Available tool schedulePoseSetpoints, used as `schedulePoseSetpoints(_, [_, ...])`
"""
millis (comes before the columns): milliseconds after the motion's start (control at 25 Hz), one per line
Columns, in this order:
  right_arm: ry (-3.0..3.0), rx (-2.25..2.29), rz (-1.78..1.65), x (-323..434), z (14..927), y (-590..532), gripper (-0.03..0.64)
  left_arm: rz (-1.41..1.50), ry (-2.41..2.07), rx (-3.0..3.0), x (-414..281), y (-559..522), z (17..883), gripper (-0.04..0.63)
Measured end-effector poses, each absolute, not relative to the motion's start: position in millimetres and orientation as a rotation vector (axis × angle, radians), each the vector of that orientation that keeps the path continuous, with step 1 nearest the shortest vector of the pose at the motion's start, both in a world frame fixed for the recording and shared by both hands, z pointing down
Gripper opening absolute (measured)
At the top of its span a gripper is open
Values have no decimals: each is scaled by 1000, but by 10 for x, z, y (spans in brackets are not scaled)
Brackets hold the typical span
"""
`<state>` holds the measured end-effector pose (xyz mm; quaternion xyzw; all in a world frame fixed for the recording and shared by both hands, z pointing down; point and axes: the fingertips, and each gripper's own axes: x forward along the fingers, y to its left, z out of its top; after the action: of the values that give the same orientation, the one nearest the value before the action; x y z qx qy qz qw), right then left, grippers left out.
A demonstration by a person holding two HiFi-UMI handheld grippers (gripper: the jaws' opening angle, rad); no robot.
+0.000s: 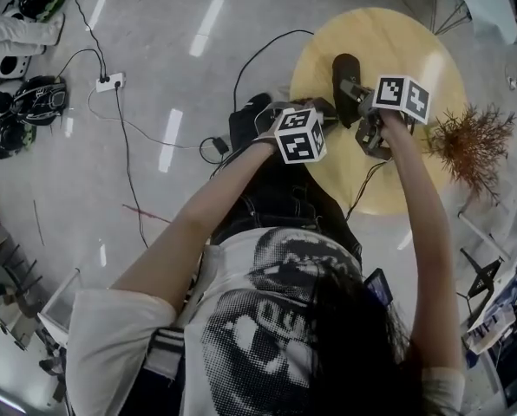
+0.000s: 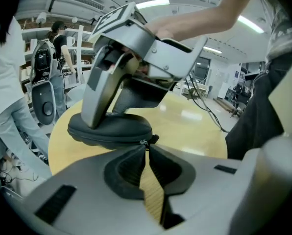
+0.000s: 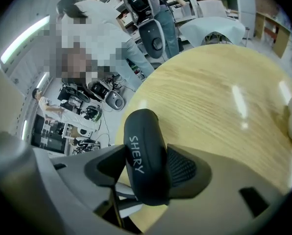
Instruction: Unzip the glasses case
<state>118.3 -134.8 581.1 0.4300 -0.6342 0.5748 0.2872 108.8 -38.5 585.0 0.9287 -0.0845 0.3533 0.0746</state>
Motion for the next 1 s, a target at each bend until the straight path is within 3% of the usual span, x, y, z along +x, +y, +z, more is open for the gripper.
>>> schedulePoseSetpoints(600, [-1621,1297,1742,1192,5825,-1353,266,1013,-404,2769,1174,-257,5897,31])
schedulePoseSetpoints(1000, [-1660,1313,1684,1181,5825,-1366,270,1065,-412,2814,1219,-192,5926,34])
